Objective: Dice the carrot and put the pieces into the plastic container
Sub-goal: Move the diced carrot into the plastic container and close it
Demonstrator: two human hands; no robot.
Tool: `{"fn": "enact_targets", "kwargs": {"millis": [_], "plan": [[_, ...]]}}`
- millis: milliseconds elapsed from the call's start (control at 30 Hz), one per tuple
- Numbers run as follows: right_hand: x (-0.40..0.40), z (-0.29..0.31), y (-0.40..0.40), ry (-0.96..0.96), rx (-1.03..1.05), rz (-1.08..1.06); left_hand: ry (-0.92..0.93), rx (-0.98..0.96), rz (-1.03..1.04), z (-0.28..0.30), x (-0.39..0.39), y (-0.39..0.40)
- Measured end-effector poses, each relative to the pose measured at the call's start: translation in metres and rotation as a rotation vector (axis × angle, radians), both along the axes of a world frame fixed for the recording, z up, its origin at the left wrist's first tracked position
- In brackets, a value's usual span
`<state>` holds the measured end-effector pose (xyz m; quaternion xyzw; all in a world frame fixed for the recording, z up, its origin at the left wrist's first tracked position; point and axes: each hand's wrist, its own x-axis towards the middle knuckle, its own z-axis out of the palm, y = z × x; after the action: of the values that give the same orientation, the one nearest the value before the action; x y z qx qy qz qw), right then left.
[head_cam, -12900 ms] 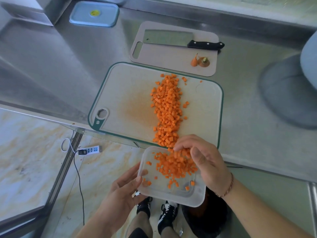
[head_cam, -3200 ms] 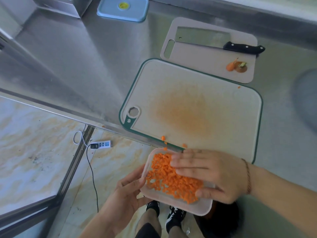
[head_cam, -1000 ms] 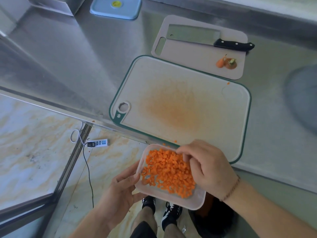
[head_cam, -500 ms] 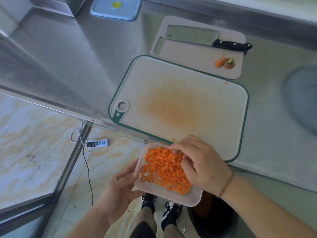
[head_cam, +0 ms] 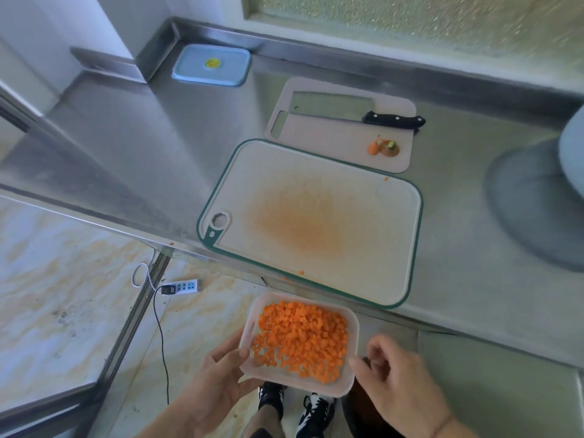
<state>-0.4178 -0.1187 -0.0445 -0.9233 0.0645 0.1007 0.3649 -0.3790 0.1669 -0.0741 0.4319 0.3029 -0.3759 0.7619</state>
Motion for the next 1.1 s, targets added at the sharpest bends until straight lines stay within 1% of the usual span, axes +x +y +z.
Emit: {"fn": "enact_targets", "kwargs": {"millis": [67,133,200,300,367,433,467,500,633,700,767,833,900,967,1067,1100], "plan": [[0.0,0.005,0.001,0.214,0.002,0.055,0.013,0.015,0.029,0.007,-0.008,-0.003],[0.001,0.011,0.002,0.309,-0.039,0.161,0.022,-0.001,0.046,0.019,-0.014,-0.006],[-0.001,0.021,0.002,0.293,-0.043,0.171,0.021,-0.028,0.044,0.033,-0.019,-0.007],[-0.001,0.05,-0.002,0.172,-0.06,0.113,-0.048,-0.074,0.028,0.063,-0.02,-0.004],[0.01,0.072,-0.004,0.035,0.043,0.086,-0.129,-0.044,0.016,0.087,-0.012,-0.006],[0.03,0.09,-0.001,-0.18,0.159,0.028,-0.236,0.029,0.014,0.104,0.004,-0.009],[0.043,0.096,0.005,-0.247,0.184,0.0,-0.289,0.091,0.014,0.114,0.015,-0.01],[0.057,0.1,0.013,-0.271,0.194,-0.007,-0.344,0.157,0.028,0.119,0.028,-0.009],[0.113,0.106,0.041,-0.193,0.143,0.078,-0.466,0.354,0.058,0.131,0.081,0.008],[0.143,0.107,0.054,-0.2,0.147,0.021,-0.515,0.39,0.031,0.133,0.106,0.017],[0.172,0.105,0.075,-0.21,0.105,0.052,-0.549,0.432,0.079,0.131,0.132,0.028],[0.201,0.101,0.099,-0.177,0.091,0.056,-0.571,0.491,0.102,0.128,0.163,0.046],[0.236,0.092,0.119,-0.138,0.095,-0.004,-0.583,0.552,0.079,0.123,0.198,0.068],[0.269,0.087,0.141,-0.098,0.072,0.0,-0.611,0.63,0.06,0.118,0.235,0.092],[0.311,0.084,0.175,-0.021,0.108,-0.032,-0.699,0.787,-0.056,0.106,0.288,0.127],[0.325,0.082,0.185,0.016,0.122,-0.047,-0.695,0.824,-0.098,0.1,0.306,0.137]]}}
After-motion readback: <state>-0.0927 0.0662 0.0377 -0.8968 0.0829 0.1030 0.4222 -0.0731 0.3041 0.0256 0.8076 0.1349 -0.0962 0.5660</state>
